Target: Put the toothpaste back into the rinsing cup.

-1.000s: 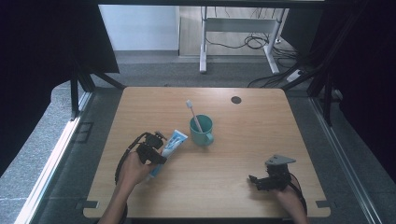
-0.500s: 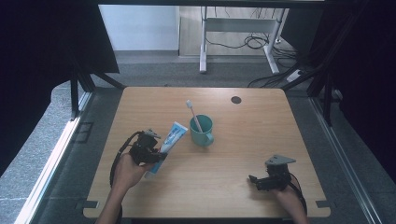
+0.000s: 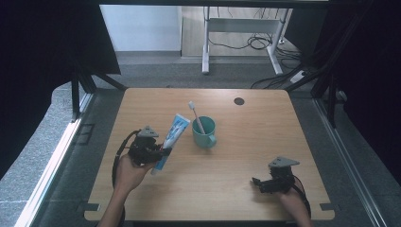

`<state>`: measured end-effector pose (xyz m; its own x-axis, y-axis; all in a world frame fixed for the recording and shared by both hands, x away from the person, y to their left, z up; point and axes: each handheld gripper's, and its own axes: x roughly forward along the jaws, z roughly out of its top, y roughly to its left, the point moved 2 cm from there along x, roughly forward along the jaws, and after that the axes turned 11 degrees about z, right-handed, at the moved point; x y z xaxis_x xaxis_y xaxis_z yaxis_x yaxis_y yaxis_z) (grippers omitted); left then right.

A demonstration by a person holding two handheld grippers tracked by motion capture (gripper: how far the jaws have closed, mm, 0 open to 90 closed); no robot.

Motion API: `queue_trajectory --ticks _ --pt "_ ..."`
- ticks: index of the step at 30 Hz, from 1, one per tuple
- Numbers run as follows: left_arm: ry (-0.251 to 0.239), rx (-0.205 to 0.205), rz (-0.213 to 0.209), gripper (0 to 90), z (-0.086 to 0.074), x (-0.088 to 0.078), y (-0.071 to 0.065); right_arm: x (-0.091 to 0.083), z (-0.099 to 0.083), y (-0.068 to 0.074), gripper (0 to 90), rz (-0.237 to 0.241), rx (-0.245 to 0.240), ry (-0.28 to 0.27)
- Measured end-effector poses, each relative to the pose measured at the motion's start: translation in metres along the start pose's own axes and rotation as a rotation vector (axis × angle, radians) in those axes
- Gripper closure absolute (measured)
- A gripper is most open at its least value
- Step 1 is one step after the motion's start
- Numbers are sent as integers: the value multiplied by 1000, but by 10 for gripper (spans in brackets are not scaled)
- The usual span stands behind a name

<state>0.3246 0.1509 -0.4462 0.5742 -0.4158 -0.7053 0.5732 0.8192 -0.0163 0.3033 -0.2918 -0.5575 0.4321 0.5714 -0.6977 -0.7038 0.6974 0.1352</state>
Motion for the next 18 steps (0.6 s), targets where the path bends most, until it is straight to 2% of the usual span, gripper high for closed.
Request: queue_trajectory --ticks 12,15,18 --pt "-133 -66 5 735 12 1 4 0 0 0 0 -1 2 1" --pt "-167 -73 13 736 16 1 5 0 0 0 0 1 4 2" --pt "-189 -63 19 736 21 2 4 0 0 0 0 1 2 0"
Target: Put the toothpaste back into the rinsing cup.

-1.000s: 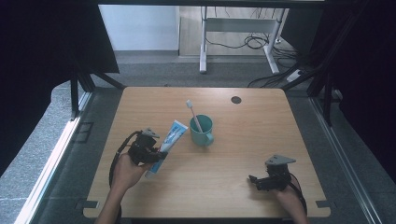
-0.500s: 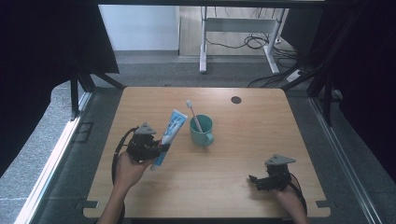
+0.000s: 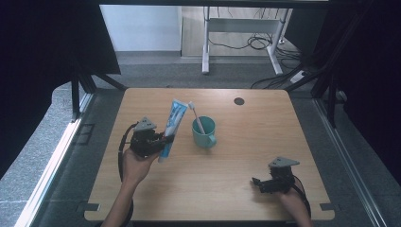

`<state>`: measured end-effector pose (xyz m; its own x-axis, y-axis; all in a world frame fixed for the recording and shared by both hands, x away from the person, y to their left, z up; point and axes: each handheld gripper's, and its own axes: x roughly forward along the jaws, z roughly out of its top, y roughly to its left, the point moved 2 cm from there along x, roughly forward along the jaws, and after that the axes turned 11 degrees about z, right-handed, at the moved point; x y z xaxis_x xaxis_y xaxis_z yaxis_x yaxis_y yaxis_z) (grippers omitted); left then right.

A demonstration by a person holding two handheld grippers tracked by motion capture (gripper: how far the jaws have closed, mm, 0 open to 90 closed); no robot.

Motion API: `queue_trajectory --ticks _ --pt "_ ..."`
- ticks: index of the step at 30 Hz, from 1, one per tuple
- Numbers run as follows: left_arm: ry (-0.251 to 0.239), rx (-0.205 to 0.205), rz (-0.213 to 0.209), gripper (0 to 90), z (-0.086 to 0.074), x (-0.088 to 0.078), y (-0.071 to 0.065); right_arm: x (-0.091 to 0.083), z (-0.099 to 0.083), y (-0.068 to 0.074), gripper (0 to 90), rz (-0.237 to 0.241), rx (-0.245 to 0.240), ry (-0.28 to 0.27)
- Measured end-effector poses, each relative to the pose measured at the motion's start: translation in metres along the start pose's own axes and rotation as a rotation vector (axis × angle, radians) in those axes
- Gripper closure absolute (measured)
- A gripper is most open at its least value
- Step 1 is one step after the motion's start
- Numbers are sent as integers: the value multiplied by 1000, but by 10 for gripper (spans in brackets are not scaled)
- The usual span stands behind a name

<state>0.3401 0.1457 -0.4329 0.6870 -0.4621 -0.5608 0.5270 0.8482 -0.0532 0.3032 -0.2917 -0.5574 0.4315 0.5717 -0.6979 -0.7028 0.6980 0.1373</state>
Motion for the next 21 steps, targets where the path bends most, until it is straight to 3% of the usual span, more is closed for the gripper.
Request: queue_trajectory --ticks 21 --pt "-136 25 38 735 31 23 -18 -1 0 0 0 2 -4 7"
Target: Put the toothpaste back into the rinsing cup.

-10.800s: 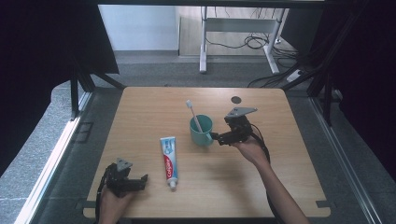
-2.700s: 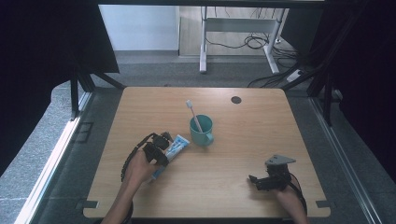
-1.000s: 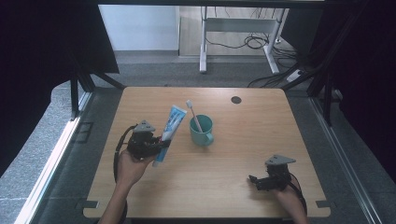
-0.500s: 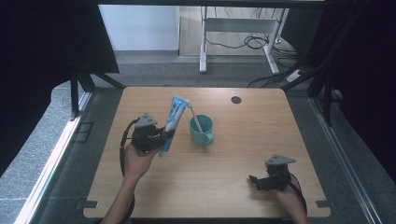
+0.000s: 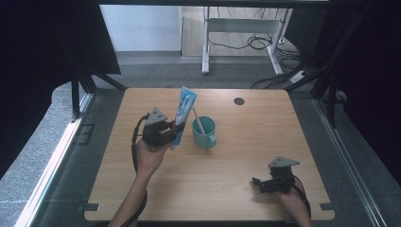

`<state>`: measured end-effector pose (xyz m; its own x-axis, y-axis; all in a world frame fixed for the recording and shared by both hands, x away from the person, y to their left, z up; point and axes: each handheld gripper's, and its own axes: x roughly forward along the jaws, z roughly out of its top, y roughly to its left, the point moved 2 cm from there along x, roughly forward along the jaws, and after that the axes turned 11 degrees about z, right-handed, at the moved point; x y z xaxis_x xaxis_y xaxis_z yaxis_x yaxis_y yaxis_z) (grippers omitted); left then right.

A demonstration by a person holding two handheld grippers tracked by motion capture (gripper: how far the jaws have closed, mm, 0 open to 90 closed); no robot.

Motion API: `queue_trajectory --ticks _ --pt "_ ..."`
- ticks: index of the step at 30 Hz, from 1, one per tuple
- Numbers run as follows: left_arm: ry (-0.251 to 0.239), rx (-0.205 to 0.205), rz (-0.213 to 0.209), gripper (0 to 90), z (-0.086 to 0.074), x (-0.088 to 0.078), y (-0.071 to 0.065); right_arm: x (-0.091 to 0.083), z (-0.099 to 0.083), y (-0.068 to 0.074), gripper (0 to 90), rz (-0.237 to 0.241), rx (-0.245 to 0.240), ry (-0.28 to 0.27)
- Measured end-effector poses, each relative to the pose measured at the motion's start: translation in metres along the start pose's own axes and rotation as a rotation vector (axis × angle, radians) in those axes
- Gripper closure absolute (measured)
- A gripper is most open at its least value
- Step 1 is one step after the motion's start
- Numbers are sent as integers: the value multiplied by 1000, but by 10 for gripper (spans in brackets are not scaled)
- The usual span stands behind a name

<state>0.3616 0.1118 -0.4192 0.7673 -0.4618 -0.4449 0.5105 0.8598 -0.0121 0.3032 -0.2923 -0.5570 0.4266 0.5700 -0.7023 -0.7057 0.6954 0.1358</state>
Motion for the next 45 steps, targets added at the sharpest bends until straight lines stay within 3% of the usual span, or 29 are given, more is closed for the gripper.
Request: queue_trajectory --ticks 12,30,45 --pt "-57 6 -13 735 14 16 -14 0 0 0 0 -1 1 -5" --pt "-104 31 -8 737 37 46 -33 0 0 0 0 -1 -1 -7" --pt "-129 36 15 737 42 74 -40 0 0 0 0 3 -2 -6"
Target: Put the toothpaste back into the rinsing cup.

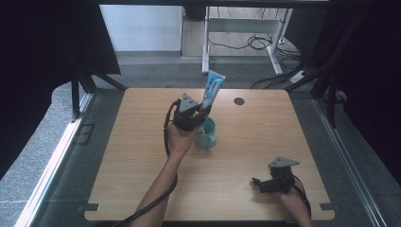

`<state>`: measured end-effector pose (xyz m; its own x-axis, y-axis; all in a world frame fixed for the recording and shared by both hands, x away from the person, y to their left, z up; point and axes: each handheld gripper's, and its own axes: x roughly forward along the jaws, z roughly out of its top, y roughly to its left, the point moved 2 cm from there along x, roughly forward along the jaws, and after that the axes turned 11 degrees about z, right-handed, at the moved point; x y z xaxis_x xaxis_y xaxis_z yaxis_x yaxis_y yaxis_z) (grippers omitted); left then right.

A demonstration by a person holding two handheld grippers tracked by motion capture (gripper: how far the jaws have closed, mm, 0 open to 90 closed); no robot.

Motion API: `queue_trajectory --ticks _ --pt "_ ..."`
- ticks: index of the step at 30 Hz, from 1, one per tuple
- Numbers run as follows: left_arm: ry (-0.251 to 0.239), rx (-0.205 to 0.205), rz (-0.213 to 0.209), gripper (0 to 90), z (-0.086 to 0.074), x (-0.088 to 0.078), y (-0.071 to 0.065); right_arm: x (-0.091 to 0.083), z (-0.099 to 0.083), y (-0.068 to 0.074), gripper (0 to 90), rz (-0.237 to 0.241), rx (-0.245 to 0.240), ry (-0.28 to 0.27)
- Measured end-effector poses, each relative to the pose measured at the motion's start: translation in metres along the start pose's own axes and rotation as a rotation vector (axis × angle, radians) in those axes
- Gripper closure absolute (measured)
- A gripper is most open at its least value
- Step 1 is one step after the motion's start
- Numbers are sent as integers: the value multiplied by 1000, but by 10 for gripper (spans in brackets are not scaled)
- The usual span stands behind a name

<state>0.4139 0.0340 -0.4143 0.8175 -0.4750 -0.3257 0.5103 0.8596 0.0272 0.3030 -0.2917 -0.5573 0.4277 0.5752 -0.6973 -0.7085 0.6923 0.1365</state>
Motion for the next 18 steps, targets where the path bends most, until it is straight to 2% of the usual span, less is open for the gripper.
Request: queue_trajectory --ticks 4,18 --pt "-1 -19 1 737 -4 7 0 0 0 0 0 -1 0 1" --pt "8 -29 32 737 -25 23 -2 0 0 0 0 1 1 0"
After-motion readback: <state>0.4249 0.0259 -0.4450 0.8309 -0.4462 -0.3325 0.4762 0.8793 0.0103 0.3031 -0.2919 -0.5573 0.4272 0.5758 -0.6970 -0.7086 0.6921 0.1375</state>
